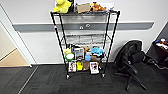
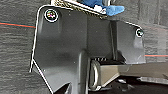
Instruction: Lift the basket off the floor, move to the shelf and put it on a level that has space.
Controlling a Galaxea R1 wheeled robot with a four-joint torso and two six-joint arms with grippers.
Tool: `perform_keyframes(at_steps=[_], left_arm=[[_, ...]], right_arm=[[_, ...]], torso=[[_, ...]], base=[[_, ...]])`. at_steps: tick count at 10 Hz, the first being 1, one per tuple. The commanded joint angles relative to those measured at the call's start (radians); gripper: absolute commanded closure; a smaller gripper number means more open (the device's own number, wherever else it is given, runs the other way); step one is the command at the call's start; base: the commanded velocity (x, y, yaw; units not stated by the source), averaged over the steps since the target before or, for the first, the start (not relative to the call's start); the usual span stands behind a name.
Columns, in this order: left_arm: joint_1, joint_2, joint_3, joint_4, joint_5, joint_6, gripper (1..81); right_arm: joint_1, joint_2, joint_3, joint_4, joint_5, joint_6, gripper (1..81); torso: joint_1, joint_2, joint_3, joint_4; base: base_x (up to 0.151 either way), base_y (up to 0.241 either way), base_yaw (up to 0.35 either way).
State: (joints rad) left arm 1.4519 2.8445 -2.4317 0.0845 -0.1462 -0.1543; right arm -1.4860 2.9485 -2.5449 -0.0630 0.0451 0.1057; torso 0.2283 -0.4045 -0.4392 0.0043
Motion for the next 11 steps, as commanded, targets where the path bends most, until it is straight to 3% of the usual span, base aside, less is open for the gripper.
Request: perform_keyframes(at_steps=[1,2,5,10,11], left_arm=[[-0.044,-0.059,0.06,-0.042,0.065,0.001,1.0],[-0.052,-0.059,0.059,-0.045,0.066,0.001,1.0],[-0.072,-0.066,0.042,-0.063,0.068,0.001,1.0],[-0.106,-0.114,0.052,-0.117,0.071,-0.001,1.0],[-0.124,-0.12,0.052,-0.135,0.102,-0.002,1.0]], right_arm=[[0.038,0.008,0.005,0.0,-0.06,0.005,1.0],[0.046,0.008,0.008,-0.008,-0.067,0.003,1.0],[0.088,-0.027,0.037,-0.001,-0.071,0.005,1.0],[0.146,-0.233,0.302,0.002,-0.091,0.006,1.0],[0.16,-0.25,0.331,0.002,-0.093,0.006,1.0]], torso=[[0.064,-0.1,-0.093,0.0],[0.087,-0.135,-0.032,0.0],[0.14,-0.216,-0.081,0.0],[0.249,-0.388,-0.086,0.0],[0.27,-0.422,-0.086,0.0]], base=[[0.0,0.0,0.0],[0.0,0.0,0.0],[0.0,0.0,0.0],[0.0,0.0,0.0],[0.0,0.0,0.0]])
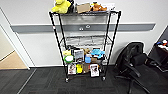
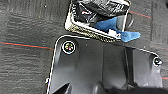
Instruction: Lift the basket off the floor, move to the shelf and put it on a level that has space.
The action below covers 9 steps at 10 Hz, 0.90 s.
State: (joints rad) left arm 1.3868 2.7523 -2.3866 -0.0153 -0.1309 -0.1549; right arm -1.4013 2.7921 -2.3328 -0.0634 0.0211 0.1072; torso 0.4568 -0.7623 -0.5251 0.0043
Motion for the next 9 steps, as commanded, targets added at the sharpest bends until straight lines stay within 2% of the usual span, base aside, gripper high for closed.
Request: perform_keyframes(at_steps=[1,2,4,6,9], left_arm=[[-0.073,-0.029,0.007,-0.046,0.114,0.0,1.0],[-0.085,-0.031,0.007,-0.048,0.116,-0.002,1.0],[-0.099,-0.046,0.042,-0.048,0.116,-0.001,1.0],[-0.114,-0.078,0.109,-0.051,0.116,-0.005,1.0],[-0.134,-0.089,0.122,-0.051,0.116,-0.02,1.0]], right_arm=[[0.084,-0.095,0.126,0.002,-0.076,0.005,1.0],[0.096,-0.096,0.129,0.002,-0.088,0.005,1.0],[0.109,-0.096,0.127,0.004,-0.09,0.005,1.0],[0.119,-0.084,0.124,0.007,-0.09,0.005,1.0],[0.13,-0.067,0.116,0.008,-0.098,0.009,1.0]], torso=[[0.063,-0.098,0.0,0.0],[0.085,-0.133,0.0,0.0],[0.128,-0.2,-0.094,0.0],[0.159,-0.252,-0.125,0.0],[0.223,-0.353,-0.22,0.0]], base=[[0.0,0.0,0.0],[0.0,0.0,0.0],[0.0,0.0,0.0],[0.0,0.0,0.0],[0.0,0.0,0.0]])
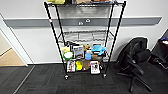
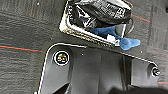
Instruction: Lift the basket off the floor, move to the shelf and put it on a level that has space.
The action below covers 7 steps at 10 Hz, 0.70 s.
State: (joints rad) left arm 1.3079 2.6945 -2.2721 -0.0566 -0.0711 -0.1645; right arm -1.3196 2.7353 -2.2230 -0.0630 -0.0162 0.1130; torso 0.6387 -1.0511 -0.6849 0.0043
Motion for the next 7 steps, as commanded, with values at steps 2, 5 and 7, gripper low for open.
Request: perform_keyframes(at_steps=[2,5,7], left_arm=[[-0.08,-0.031,0.005,-0.009,0.057,-0.036,1.0],[-0.114,-0.033,-0.006,-0.008,0.085,-0.047,1.0],[-0.121,-0.028,-0.012,-0.008,0.099,-0.049,1.0]], right_arm=[[0.059,0.003,-0.016,0.018,-0.061,0.004,1.0],[0.094,0.009,-0.029,0.029,-0.082,0.004,1.0],[0.108,0.011,-0.032,0.029,-0.096,0.004,1.0]], torso=[[0.084,-0.13,-0.028,0.0],[0.14,-0.217,-0.056,0.0],[0.184,-0.286,-0.056,0.0]], base=[[0.0,0.0,0.0],[0.0,0.0,0.0],[0.0,0.0,0.0]])
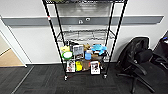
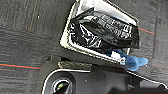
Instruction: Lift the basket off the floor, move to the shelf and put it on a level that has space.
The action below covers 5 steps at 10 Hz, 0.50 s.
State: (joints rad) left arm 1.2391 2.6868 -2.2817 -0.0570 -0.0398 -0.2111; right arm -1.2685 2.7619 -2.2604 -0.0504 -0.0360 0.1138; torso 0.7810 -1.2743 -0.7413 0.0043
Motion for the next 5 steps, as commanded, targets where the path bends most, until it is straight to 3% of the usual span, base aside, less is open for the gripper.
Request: perform_keyframes(at_steps=[1,3,4,5], left_arm=[[-0.054,-0.014,-0.021,-0.009,0.066,-0.002,1.0],[-0.059,-0.008,-0.035,-0.007,0.072,-0.002,1.0],[-0.054,-0.001,-0.033,-0.007,0.077,-0.002,1.0],[-0.053,0.002,-0.033,-0.007,0.077,-0.002,1.0]], right_arm=[[0.06,-0.016,0.0,0.017,-0.076,0.003,1.0],[0.065,-0.014,-0.004,0.017,-0.079,0.003,1.0],[0.063,-0.011,-0.005,0.017,-0.085,0.003,1.0],[0.062,-0.009,-0.005,0.017,-0.085,0.003,1.0]], torso=[[0.063,-0.098,0.0,0.0],[0.108,-0.168,0.0,0.0],[0.19,-0.298,0.0,0.0],[0.151,-0.238,-0.074,0.0]], base=[[0.0,0.0,0.0],[0.0,0.0,0.0],[0.0,0.0,0.0],[0.0,0.0,0.0]])
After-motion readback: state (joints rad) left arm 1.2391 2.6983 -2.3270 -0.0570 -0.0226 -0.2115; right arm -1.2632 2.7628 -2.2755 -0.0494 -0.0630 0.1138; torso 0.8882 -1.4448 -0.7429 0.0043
